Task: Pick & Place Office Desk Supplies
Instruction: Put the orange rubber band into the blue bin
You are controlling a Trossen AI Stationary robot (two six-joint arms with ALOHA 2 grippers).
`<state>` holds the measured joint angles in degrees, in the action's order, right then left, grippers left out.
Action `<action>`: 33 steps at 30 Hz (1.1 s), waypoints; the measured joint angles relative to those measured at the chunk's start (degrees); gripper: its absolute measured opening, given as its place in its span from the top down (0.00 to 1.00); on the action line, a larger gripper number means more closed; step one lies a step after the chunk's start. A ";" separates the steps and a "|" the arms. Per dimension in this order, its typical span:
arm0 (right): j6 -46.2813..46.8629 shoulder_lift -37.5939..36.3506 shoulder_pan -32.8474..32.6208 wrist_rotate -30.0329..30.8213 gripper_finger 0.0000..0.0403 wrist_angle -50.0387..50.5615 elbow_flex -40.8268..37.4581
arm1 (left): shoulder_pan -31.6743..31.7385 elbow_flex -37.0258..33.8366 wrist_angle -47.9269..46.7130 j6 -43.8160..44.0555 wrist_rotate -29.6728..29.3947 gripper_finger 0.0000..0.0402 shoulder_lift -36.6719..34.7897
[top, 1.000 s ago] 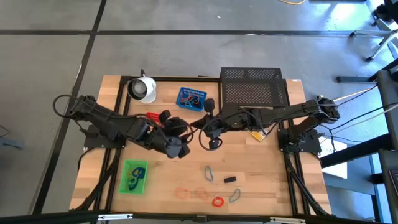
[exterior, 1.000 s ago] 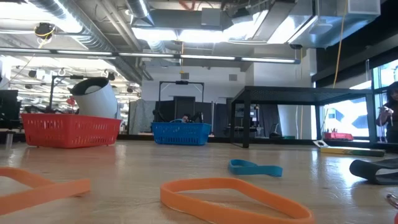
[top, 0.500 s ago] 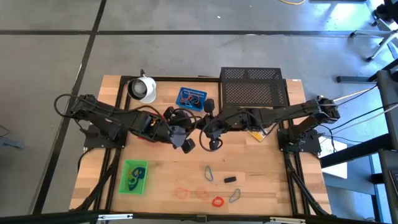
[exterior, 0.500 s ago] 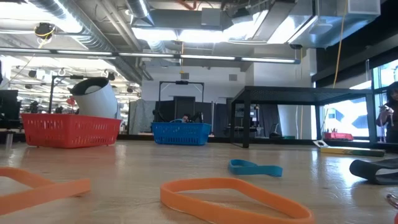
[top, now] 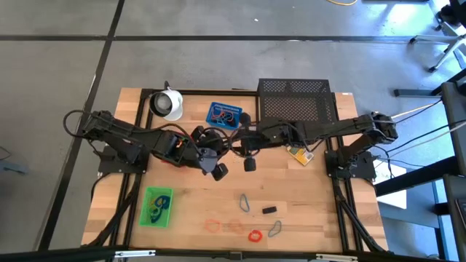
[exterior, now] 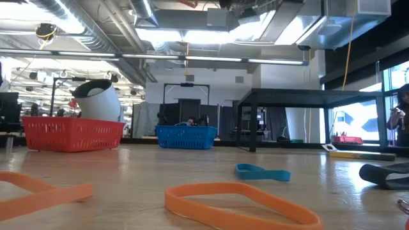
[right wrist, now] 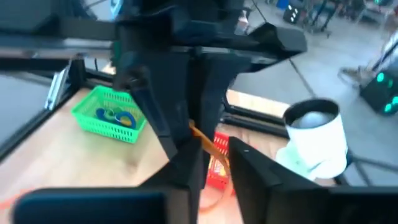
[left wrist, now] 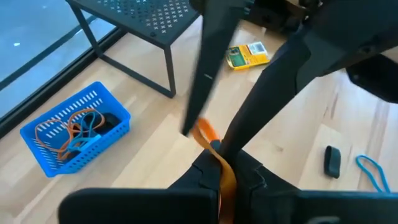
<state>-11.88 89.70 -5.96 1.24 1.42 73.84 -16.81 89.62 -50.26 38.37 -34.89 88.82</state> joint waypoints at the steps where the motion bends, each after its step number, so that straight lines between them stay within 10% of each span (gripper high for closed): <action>1: 1.52 -0.43 0.22 0.06 0.76 0.49 0.00 | 0.13 0.00 0.30 -0.02 0.00 1.00 0.00; 13: 15.99 -10.28 1.80 -1.04 0.40 25.00 3.56 | 5.58 0.00 0.10 -1.63 -0.07 0.99 0.00; 33: 30.92 -22.52 0.81 -0.60 0.39 42.66 3.72 | 26.30 -0.20 -1.89 -6.21 6.60 0.99 3.08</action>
<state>19.04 67.18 -5.15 0.64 44.08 77.56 9.49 89.43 -52.14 32.16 -28.30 91.89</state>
